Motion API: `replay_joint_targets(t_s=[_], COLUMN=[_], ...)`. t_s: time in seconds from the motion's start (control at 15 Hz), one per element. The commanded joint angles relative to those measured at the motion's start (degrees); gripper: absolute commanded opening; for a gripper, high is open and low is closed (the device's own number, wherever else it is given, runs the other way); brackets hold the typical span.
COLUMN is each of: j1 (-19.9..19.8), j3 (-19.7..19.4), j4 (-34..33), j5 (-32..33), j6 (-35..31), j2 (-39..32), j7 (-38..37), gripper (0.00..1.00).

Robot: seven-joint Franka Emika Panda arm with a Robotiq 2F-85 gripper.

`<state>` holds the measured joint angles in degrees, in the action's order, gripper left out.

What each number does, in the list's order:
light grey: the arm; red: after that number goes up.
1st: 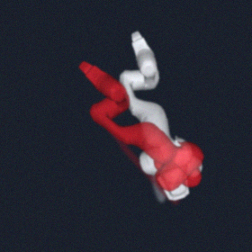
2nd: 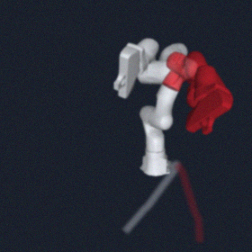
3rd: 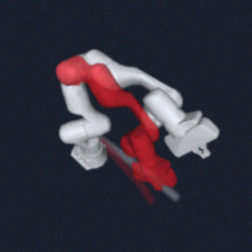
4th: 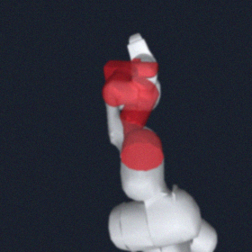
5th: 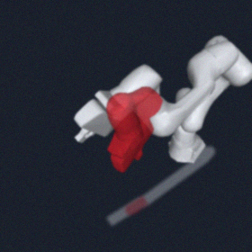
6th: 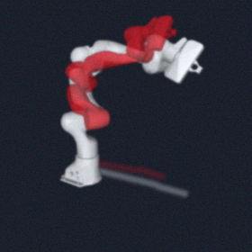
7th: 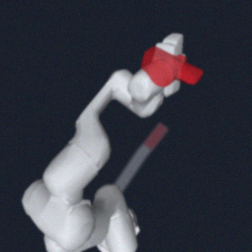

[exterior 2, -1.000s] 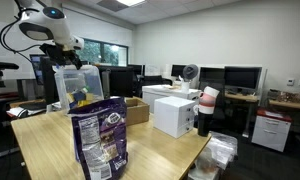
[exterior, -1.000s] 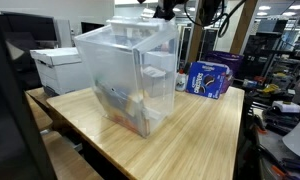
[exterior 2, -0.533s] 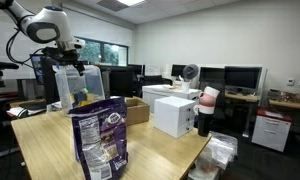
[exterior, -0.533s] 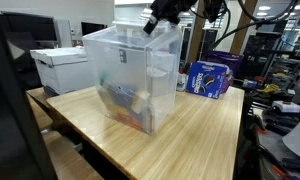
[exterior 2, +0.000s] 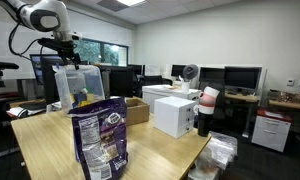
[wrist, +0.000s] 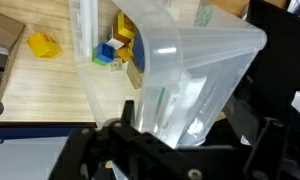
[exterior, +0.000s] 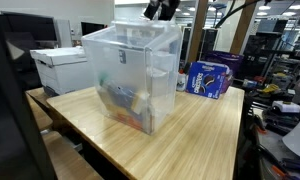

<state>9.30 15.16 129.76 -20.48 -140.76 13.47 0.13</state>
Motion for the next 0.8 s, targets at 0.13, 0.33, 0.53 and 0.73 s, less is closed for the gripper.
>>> replay_joint_targets(t_s=[0.13,0.33,0.53,0.73], j1=[1.17,0.93,1.02,1.28], j3=[-0.67,-0.28,-0.06,0.70], j4=[-3.18,-4.59,-6.31,-8.86], j5=[6.31,10.43,13.60,16.62], j6=[5.71,8.32,10.75,13.18], j2=[-0.43,-0.66,-0.90,-1.39], j7=[-5.05,-7.92,-9.71,-11.09], gripper=[1.00,1.00,1.00,1.00])
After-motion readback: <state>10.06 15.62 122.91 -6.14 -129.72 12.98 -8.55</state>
